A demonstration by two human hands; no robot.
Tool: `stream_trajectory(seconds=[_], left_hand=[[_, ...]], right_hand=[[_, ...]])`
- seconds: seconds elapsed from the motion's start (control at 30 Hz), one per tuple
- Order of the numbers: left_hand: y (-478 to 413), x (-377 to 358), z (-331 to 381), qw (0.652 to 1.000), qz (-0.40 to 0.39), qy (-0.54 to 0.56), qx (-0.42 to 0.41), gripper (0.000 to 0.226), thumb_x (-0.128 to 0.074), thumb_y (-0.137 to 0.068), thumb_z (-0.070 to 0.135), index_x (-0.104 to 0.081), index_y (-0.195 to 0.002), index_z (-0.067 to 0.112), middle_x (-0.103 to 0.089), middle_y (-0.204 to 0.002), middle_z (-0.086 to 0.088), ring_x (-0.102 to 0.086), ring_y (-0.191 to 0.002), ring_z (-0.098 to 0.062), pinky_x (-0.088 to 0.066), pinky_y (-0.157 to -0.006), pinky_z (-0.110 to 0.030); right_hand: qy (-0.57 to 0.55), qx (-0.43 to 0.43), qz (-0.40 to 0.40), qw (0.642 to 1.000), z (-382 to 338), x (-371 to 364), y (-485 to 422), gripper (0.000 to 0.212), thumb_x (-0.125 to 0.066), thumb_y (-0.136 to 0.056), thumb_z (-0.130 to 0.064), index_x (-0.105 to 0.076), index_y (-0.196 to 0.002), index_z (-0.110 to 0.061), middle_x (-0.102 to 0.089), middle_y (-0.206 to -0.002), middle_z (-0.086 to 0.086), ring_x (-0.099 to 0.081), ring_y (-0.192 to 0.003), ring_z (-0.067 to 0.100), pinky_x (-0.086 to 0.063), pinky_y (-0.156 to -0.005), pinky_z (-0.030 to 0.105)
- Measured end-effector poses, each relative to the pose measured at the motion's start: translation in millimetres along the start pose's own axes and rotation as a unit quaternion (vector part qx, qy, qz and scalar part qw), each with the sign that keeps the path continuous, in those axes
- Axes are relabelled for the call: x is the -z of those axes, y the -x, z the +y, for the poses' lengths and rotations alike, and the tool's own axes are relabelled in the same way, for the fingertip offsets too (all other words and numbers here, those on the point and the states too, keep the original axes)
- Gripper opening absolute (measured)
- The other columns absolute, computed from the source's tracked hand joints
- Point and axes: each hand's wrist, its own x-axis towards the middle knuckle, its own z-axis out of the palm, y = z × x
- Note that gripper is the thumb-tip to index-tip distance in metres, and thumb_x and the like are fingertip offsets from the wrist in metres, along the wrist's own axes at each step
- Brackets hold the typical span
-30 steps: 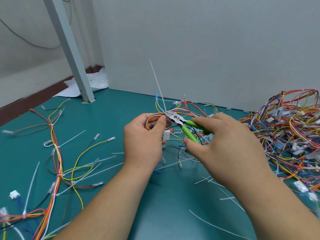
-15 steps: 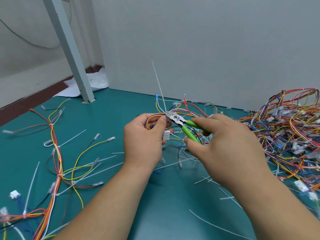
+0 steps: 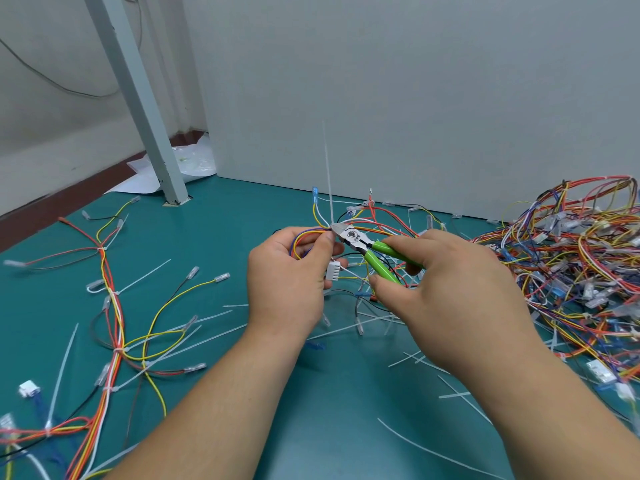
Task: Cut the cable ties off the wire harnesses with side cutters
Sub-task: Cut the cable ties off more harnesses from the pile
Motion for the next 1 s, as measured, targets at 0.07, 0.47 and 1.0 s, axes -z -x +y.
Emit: stream_trajectory(seconds=[0.07, 0.47, 1.0], left_hand=[[0.2, -0.1, -0.1, 1.000, 0.000, 0.001, 0.000, 0.007, -0.066, -0.095, 0.012, -0.071, -0.090, 0.013, -0.078, -0.079, 0.000, -0.077, -0.069, -0.016, -0.047, -0.044, -0.019], [0.8, 0.1, 1.5, 1.000, 0.005, -0.001, -0.001, 0.007, -0.068, -0.094, 0.012, -0.072, -0.089, 0.015, -0.078, -0.077, 0.000, -0.076, -0.068, -0.016, -0.047, -0.044, -0.018], [-5.7, 4.6, -4.6, 0.998, 0.020, -0.059, -0.017, 0.006, -0.070, -0.078, 0.018, -0.066, -0.077, 0.023, -0.073, -0.076, -0.005, -0.071, -0.076, -0.027, -0.050, -0.056, -0.019]], right_hand=[[0.000, 0.002, 0.002, 1.000, -0.3, 0.6, -0.1, 0.035, -0.062, -0.084, -0.058, -0.067, -0.115, -0.042, -0.059, -0.090, -0.008, -0.057, -0.086, 0.021, -0.050, -0.068, 0.035], [-0.047, 0.003, -0.005, 0.999, 0.9, 4.3, -0.3, 0.034, -0.064, -0.084, -0.057, -0.070, -0.113, -0.040, -0.062, -0.087, -0.008, -0.059, -0.086, 0.021, -0.053, -0.073, 0.039], [-0.584, -0.255, -0.011, 0.771, 17.7, 28.5, -19.5, 0.034, -0.070, -0.080, -0.046, -0.076, -0.095, -0.015, -0.063, -0.079, -0.001, -0.055, -0.057, 0.014, -0.048, -0.049, 0.029]])
